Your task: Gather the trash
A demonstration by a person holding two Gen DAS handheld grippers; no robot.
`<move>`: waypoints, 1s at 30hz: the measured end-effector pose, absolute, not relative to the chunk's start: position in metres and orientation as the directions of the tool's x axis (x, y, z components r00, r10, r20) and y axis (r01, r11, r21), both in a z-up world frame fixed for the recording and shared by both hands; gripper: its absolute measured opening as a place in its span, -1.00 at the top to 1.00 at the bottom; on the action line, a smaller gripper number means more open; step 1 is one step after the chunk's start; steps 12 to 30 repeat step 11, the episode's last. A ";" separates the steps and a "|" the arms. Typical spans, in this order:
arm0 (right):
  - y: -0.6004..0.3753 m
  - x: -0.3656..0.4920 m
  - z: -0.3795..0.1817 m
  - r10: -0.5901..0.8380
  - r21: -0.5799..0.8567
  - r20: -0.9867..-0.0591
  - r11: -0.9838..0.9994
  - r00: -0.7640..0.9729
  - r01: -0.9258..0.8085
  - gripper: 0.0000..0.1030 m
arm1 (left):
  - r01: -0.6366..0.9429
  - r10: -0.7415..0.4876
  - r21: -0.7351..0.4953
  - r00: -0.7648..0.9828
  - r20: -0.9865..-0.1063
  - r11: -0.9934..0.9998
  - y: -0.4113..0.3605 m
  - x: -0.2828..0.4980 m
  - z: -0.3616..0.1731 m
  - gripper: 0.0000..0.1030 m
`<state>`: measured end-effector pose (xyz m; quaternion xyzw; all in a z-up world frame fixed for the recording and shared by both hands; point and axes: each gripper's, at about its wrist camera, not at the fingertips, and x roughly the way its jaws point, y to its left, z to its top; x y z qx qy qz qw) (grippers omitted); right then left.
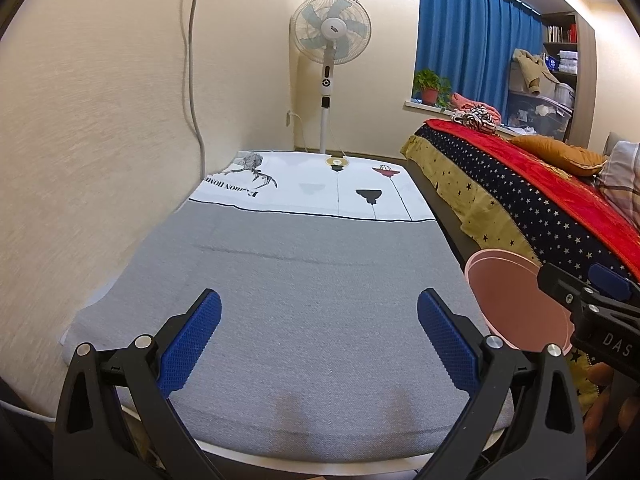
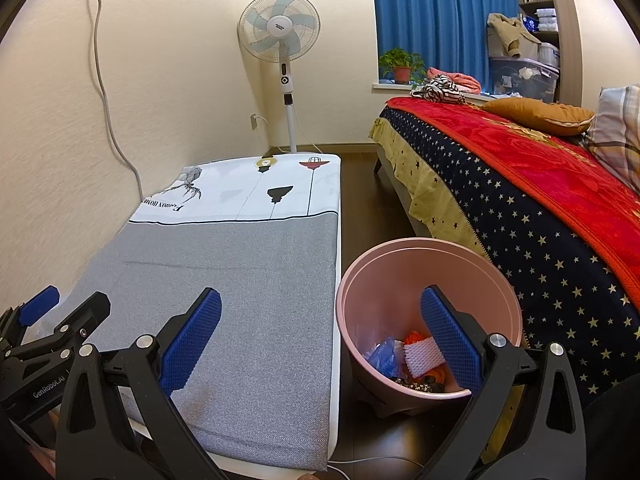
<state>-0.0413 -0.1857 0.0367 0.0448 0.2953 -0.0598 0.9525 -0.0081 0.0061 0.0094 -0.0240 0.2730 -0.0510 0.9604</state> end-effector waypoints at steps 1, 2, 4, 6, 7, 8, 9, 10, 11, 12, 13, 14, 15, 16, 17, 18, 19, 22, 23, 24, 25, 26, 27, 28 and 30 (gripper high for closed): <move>-0.186 -0.041 0.037 -0.088 0.050 -0.568 0.989 0.819 0.140 -0.90 | 0.085 -0.110 -0.072 0.846 -0.521 0.994 0.007 -0.007 0.009 -0.85; -0.186 -0.041 0.037 -0.087 0.050 -0.568 0.989 0.819 0.140 -0.90 | 0.084 -0.108 -0.070 0.847 -0.520 0.994 0.006 -0.008 0.009 -0.85; -0.186 -0.042 0.037 -0.086 0.050 -0.568 0.989 0.819 0.139 -0.90 | 0.085 -0.110 -0.073 0.846 -0.522 0.994 0.005 -0.009 0.009 -0.85; -0.186 -0.042 0.037 -0.088 0.048 -0.568 0.989 0.819 0.140 -0.90 | 0.080 -0.108 -0.075 0.841 -0.530 0.994 0.006 -0.008 0.009 -0.85; -0.185 -0.042 0.037 -0.088 0.048 -0.568 0.989 0.818 0.140 -0.90 | 0.077 -0.105 -0.075 0.839 -0.534 0.994 0.006 -0.008 0.008 -0.85; -0.185 -0.042 0.037 -0.088 0.049 -0.568 0.989 0.818 0.140 -0.90 | 0.075 -0.104 -0.075 0.838 -0.536 0.994 0.006 -0.007 0.009 -0.85; -0.186 -0.042 0.037 -0.087 0.049 -0.568 0.989 0.818 0.140 -0.90 | 0.075 -0.104 -0.076 0.838 -0.536 0.994 0.006 -0.008 0.009 -0.85; -0.185 -0.041 0.037 -0.088 0.048 -0.568 0.989 0.818 0.140 -0.90 | 0.075 -0.103 -0.075 0.838 -0.535 0.994 0.006 -0.008 0.009 -0.85; -0.185 -0.042 0.037 -0.088 0.048 -0.568 0.989 0.818 0.140 -0.90 | 0.074 -0.101 -0.072 0.839 -0.535 0.995 0.007 -0.007 0.009 -0.85; -0.185 -0.042 0.037 -0.088 0.048 -0.568 0.989 0.818 0.140 -0.90 | 0.074 -0.101 -0.072 0.839 -0.535 0.995 0.007 -0.007 0.009 -0.85; -0.185 -0.042 0.037 -0.088 0.048 -0.568 0.989 0.818 0.140 -0.90 | 0.074 -0.101 -0.072 0.839 -0.535 0.995 0.007 -0.007 0.009 -0.85; -0.185 -0.042 0.037 -0.088 0.048 -0.568 0.989 0.818 0.140 -0.90 | 0.074 -0.101 -0.072 0.839 -0.535 0.995 0.007 -0.007 0.009 -0.85; -0.185 -0.042 0.037 -0.088 0.048 -0.568 0.989 0.818 0.140 -0.90 | 0.074 -0.101 -0.072 0.839 -0.535 0.995 0.007 -0.007 0.009 -0.85; -0.185 -0.042 0.037 -0.088 0.048 -0.568 0.989 0.818 0.140 -0.90 | 0.074 -0.101 -0.072 0.839 -0.535 0.995 0.007 -0.007 0.009 -0.85; -0.185 -0.042 0.037 -0.088 0.048 -0.568 0.989 0.818 0.140 -0.90 | 0.074 -0.101 -0.072 0.839 -0.535 0.995 0.007 -0.007 0.009 -0.85; -0.185 -0.042 0.037 -0.088 0.048 -0.568 0.989 0.818 0.140 -0.90 | 0.074 -0.101 -0.072 0.839 -0.535 0.995 0.007 -0.007 0.009 -0.85; -0.185 -0.042 0.037 -0.088 0.048 -0.568 0.989 0.818 0.140 -0.90 | 0.074 -0.101 -0.072 0.839 -0.535 0.995 0.007 -0.007 0.009 -0.85; -0.185 -0.042 0.037 -0.088 0.048 -0.568 0.989 0.818 0.140 -0.90 | 0.074 -0.101 -0.072 0.839 -0.535 0.995 0.007 -0.007 0.009 -0.85; -0.185 -0.042 0.037 -0.088 0.048 -0.568 0.989 0.818 0.140 -0.90 | 0.074 -0.101 -0.072 0.839 -0.535 0.995 0.007 -0.007 0.009 -0.85; -0.185 -0.042 0.037 -0.088 0.048 -0.568 0.989 0.818 0.140 -0.90 | 0.074 -0.101 -0.072 0.839 -0.535 0.995 0.007 -0.007 0.009 -0.85; -0.185 -0.042 0.037 -0.088 0.048 -0.568 0.989 0.818 0.140 -0.90 | 0.074 -0.101 -0.072 0.839 -0.535 0.995 0.007 -0.007 0.009 -0.85; -0.185 -0.042 0.037 -0.088 0.048 -0.568 0.989 0.818 0.140 -0.90 | 0.074 -0.101 -0.072 0.839 -0.535 0.995 0.007 -0.007 0.009 -0.85; -0.185 -0.042 0.037 -0.088 0.048 -0.568 0.989 0.818 0.140 -0.90 | 0.074 -0.101 -0.072 0.839 -0.535 0.995 0.007 -0.007 0.009 -0.85; -0.185 -0.042 0.037 -0.088 0.048 -0.568 0.989 0.818 0.140 -0.90 | 0.074 -0.101 -0.072 0.839 -0.535 0.995 0.007 -0.007 0.009 -0.85; -0.185 -0.042 0.037 -0.088 0.048 -0.568 0.989 0.818 0.140 -0.90 | 0.074 -0.101 -0.072 0.839 -0.535 0.995 0.007 -0.007 0.009 -0.85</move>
